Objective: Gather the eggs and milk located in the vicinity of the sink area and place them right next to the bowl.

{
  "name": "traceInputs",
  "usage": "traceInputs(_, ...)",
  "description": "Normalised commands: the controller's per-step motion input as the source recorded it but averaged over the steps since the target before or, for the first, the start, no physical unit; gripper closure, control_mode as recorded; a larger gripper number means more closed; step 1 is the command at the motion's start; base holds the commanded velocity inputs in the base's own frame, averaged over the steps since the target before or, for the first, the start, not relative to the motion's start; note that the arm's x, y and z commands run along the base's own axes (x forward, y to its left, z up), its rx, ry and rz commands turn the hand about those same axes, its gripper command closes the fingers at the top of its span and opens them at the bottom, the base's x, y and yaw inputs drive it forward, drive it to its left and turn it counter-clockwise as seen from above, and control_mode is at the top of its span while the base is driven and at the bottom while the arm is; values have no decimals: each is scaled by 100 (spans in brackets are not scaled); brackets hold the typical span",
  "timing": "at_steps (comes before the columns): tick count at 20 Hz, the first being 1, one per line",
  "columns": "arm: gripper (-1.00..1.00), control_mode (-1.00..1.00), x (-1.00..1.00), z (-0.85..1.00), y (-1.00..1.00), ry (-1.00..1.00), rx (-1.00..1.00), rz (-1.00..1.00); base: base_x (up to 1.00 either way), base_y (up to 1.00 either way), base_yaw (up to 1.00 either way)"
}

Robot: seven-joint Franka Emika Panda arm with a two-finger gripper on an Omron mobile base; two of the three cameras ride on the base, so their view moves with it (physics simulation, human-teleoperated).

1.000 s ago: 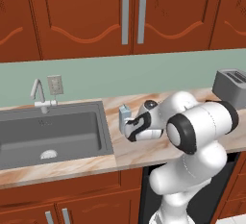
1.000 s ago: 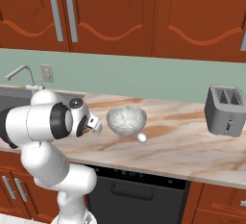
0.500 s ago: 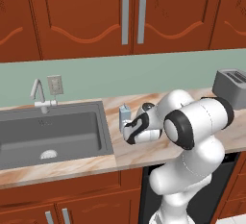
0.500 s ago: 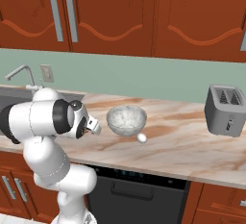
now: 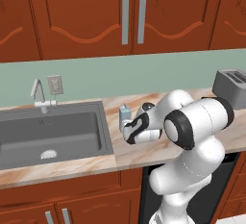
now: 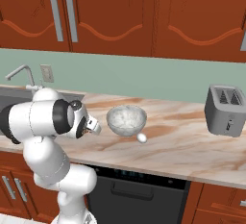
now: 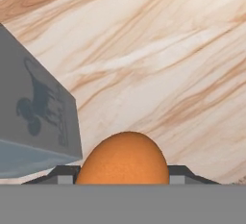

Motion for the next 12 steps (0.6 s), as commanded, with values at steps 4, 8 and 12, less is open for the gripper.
traceInputs(4, 100, -100, -22, 1, 0, -1, 0, 1, 0, 0, 0)
traceInputs(8, 100, -100, -74, 29, -6, -9, 1, 4, 0, 0, 0)
traceInputs(12, 100, -100, -64, 71, -21, -15, 1, 11, 0, 0, 0)
